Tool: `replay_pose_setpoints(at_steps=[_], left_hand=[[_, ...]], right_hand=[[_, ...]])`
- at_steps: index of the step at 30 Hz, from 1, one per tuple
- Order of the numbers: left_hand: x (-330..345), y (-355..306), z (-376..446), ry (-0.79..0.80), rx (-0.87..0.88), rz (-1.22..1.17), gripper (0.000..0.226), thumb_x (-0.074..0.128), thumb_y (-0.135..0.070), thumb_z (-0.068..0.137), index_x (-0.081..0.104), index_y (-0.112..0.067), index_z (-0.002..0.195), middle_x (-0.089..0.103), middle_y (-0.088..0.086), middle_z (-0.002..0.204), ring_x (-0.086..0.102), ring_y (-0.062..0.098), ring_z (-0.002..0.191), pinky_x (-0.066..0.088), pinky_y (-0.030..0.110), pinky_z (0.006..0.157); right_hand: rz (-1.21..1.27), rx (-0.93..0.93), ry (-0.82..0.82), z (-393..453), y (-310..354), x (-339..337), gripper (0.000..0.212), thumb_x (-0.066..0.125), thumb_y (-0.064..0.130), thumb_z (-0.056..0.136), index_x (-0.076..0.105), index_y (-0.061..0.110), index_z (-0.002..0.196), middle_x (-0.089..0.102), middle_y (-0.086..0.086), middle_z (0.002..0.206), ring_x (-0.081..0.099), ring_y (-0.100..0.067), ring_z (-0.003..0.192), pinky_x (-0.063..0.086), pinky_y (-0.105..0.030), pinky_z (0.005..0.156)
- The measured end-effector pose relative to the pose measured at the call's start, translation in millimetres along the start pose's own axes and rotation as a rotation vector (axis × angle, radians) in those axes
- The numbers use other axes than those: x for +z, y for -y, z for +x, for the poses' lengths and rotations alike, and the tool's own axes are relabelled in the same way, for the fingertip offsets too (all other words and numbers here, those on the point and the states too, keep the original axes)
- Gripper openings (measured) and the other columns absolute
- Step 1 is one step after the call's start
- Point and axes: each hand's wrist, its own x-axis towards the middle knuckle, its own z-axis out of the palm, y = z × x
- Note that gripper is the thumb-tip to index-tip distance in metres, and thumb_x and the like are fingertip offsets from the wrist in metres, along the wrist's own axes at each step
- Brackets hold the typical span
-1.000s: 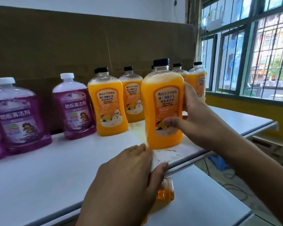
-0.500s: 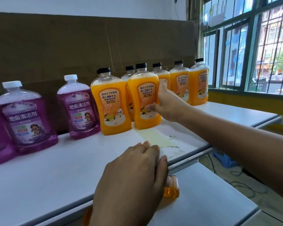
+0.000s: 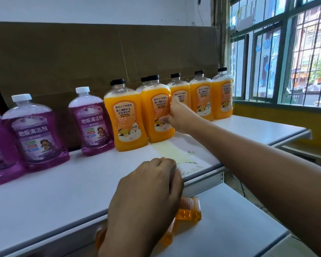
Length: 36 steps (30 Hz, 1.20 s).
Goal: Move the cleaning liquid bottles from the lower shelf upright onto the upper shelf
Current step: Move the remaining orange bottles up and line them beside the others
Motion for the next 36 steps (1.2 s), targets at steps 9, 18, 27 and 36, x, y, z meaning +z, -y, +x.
replay_pose_setpoints(at_steps=[9,18,27,36], left_hand=[[-8.2,1.2,-24.9,-0.169,0.124,-0.275,0.033,0.038,-0.045,0.101,0.059,-0.039,0.127,0.064,-0.02,0.123,0.056,-0.004,0.101,0.047,0.013,0.079],[68.3,2.5,-98.6,-0.546,0.236,-0.676,0.031,0.048,-0.003,0.088,0.067,-0.006,0.112,0.069,0.003,0.116,0.063,0.012,0.114,0.044,0.021,0.096],[131.9,63.4,-146.7,-0.34,-0.261,-0.747,0.026,0.048,-0.031,0.097,0.061,-0.039,0.118,0.064,-0.026,0.118,0.061,-0.001,0.112,0.043,0.009,0.091],[161.7,123.2,-190.2,0.035,-0.614,-0.473,0.042,0.05,-0.042,0.099,0.037,-0.041,0.139,0.045,-0.027,0.133,0.039,-0.011,0.119,0.035,0.016,0.099]], right_hand=[[-0.142,0.048,0.262,-42.4,-3.2,-12.4,0.045,0.062,0.043,0.094,0.056,0.016,0.13,0.064,-0.005,0.121,0.059,-0.02,0.107,0.047,-0.038,0.096],[1.13,-0.312,-0.46,-207.1,-40.3,16.8,0.027,0.05,0.011,0.098,0.07,0.028,0.104,0.074,0.005,0.098,0.07,-0.017,0.098,0.055,-0.028,0.086],[1.208,0.258,-0.08,-270.7,-62.0,147.1,0.021,0.065,0.022,0.079,0.076,0.028,0.095,0.076,-0.005,0.099,0.074,-0.023,0.09,0.06,-0.029,0.077],[0.673,0.092,0.372,-244.2,-58.0,251.0,0.028,0.073,0.017,0.087,0.061,0.03,0.109,0.068,0.008,0.117,0.066,-0.012,0.108,0.056,-0.021,0.084]])
